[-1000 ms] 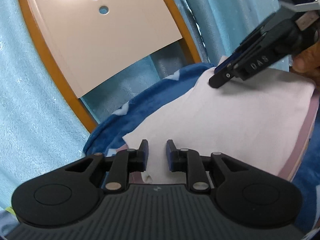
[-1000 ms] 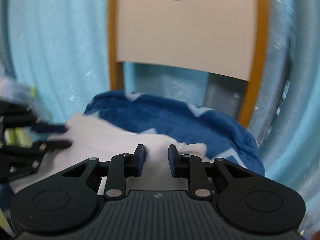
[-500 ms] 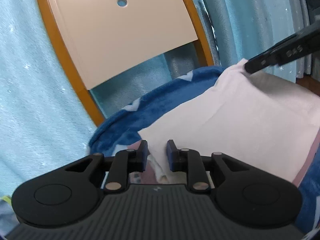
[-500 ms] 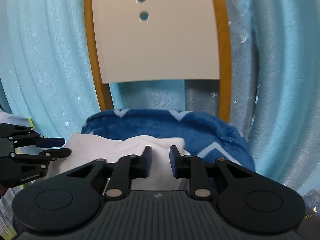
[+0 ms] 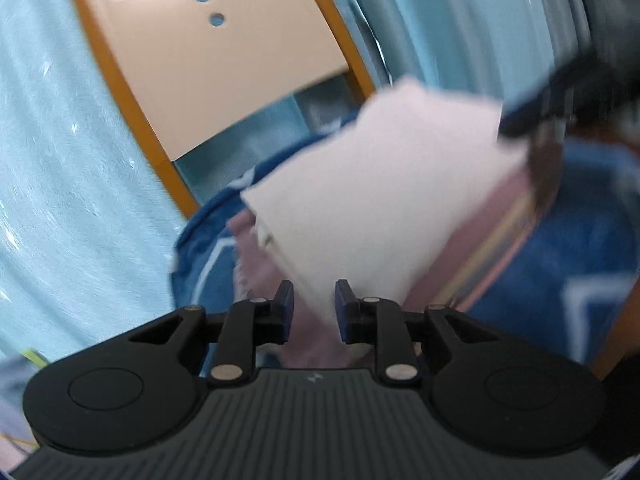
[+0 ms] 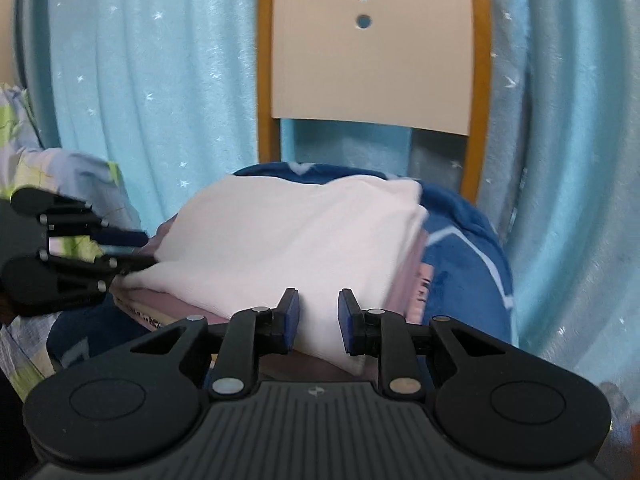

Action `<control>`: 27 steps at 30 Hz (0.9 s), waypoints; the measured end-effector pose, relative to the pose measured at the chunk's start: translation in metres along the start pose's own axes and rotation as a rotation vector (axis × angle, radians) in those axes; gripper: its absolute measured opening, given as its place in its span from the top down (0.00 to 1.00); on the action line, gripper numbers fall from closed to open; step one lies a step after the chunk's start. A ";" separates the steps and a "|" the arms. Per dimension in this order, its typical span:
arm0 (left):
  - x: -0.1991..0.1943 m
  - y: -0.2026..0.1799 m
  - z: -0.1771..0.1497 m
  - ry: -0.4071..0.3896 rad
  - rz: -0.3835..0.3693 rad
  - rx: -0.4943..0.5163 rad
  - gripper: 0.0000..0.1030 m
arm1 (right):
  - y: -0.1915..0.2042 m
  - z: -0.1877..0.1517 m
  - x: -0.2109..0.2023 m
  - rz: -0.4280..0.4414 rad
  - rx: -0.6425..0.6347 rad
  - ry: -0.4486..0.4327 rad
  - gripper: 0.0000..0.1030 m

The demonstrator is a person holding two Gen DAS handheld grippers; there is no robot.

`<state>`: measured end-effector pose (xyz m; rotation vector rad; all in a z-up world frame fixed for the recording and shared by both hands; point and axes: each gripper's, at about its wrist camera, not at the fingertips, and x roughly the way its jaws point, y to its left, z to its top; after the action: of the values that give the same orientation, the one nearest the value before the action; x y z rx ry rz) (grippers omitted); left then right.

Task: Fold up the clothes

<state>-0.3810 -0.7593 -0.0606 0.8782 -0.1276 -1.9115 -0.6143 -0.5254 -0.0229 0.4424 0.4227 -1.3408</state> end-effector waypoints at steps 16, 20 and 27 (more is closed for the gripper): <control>-0.008 -0.020 0.018 -0.008 -0.058 -0.195 0.80 | 0.015 -0.010 0.001 -0.010 0.070 0.023 0.73; -0.011 -0.017 0.017 0.002 -0.056 -0.212 0.80 | 0.016 -0.009 -0.007 -0.012 0.092 0.010 0.70; -0.020 -0.017 0.013 0.012 -0.030 -0.254 0.65 | 0.021 -0.021 -0.026 -0.033 0.146 0.002 0.56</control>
<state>-0.3972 -0.7383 -0.0483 0.7233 0.1336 -1.8996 -0.5996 -0.4889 -0.0249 0.5595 0.3364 -1.4086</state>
